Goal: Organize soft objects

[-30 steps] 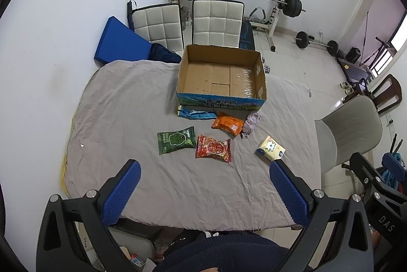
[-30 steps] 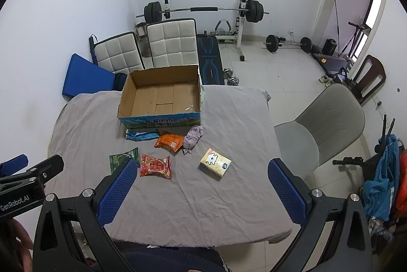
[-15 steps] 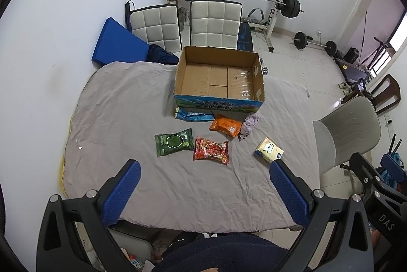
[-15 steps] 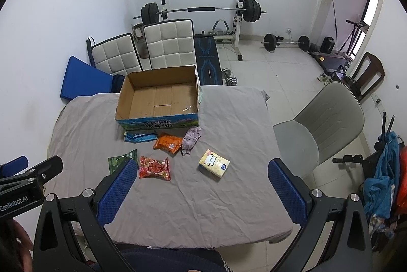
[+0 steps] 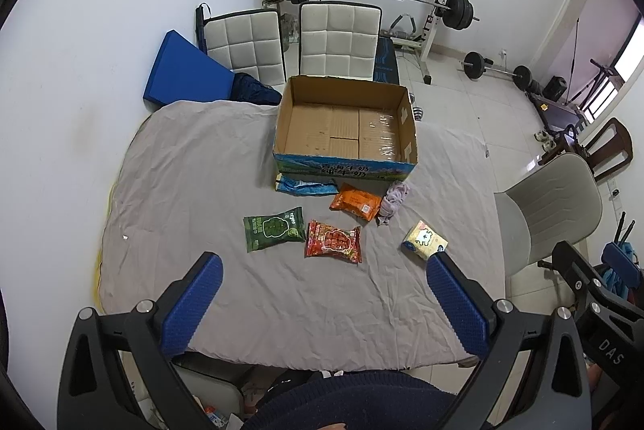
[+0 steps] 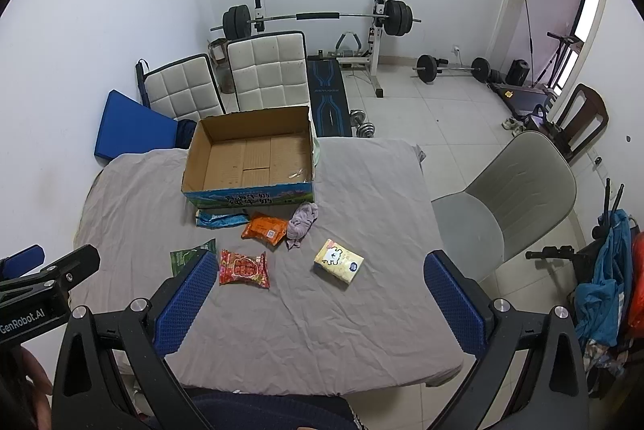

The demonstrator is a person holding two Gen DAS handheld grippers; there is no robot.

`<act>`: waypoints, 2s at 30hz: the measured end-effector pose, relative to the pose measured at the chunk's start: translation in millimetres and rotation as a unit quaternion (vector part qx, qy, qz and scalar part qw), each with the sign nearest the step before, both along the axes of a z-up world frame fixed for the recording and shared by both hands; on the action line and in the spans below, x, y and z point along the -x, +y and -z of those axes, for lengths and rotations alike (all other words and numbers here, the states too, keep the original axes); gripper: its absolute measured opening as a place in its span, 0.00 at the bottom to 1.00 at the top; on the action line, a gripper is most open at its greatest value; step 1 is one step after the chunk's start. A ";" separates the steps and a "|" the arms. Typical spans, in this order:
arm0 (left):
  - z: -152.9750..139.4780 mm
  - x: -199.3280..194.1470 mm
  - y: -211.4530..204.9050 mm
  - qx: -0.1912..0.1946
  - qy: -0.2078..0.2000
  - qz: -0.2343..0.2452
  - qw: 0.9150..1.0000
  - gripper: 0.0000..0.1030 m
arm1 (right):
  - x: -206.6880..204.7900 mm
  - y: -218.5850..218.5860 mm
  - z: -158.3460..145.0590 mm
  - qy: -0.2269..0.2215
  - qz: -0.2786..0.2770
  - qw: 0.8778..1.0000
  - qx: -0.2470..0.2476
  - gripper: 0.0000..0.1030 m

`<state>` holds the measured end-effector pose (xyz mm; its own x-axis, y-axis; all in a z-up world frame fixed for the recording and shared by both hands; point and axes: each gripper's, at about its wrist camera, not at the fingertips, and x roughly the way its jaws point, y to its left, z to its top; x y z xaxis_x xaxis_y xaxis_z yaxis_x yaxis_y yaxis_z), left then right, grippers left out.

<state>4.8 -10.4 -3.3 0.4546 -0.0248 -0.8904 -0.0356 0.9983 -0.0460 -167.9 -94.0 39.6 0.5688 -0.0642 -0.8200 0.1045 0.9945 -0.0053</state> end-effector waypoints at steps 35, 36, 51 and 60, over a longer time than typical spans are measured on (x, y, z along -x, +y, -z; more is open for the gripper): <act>-6.3 -1.3 11.0 0.012 -0.014 0.001 1.000 1.00 | 1.4 1.6 -8.5 -0.018 0.001 1.000 0.006 1.00; -6.4 -1.1 10.9 0.012 -0.015 0.001 1.000 1.00 | 1.1 1.8 -8.5 -0.019 0.001 1.000 0.006 1.00; 37.6 -45.9 38.3 -0.012 -0.040 -0.016 0.999 1.00 | -38.1 -13.4 37.2 0.018 0.008 1.000 -0.024 1.00; 191.2 -130.9 77.0 -0.101 0.095 0.028 0.990 1.00 | -136.3 -3.1 226.3 0.197 -0.047 0.979 0.002 1.00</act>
